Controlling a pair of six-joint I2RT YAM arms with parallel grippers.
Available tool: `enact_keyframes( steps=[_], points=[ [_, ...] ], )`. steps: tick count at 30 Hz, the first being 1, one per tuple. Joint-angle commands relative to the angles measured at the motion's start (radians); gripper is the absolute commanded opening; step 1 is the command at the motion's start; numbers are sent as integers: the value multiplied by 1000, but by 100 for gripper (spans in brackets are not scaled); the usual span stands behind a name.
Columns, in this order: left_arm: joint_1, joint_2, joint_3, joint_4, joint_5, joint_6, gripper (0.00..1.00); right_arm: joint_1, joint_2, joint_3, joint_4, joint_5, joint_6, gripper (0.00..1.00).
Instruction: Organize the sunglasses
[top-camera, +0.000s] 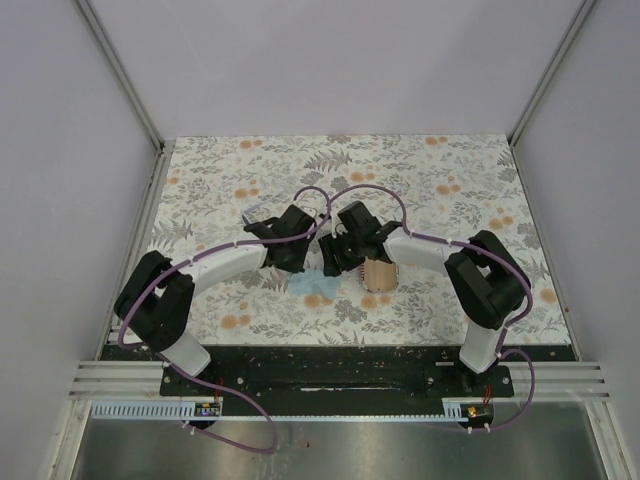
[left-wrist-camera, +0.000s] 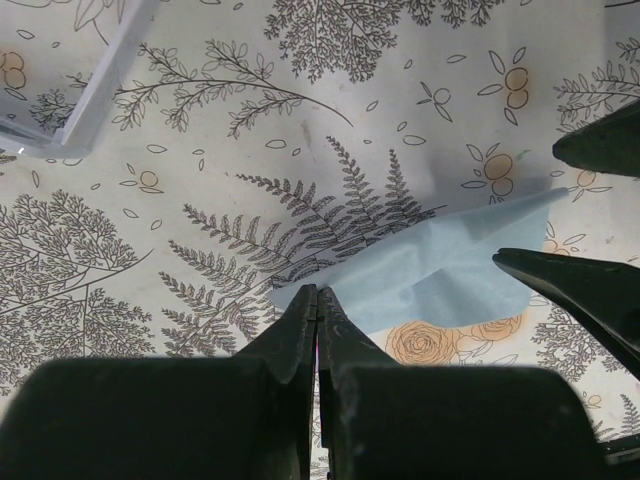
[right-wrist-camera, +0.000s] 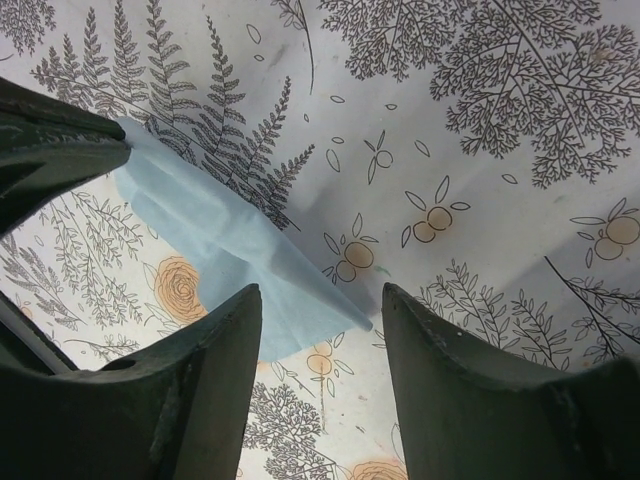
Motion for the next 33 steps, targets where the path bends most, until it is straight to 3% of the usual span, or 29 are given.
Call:
enact_keyframes(
  steps=[1,22,29,31,33],
  points=[
    [18,7,47,33,-26,15,0,20,15,0,37,33,-24,58],
    [24,19,52,45,-14,26,0,72,73,43,-62,128,-33,40],
    [25,24,47,51,-5,20,0,81,96,59,-81,233,-8,15],
    [24,21,50,50,0,18,0,81,82,57,-81,246,9,0],
    [24,19,55,48,14,17,0,81,62,54,-82,221,22,0]
  ],
)
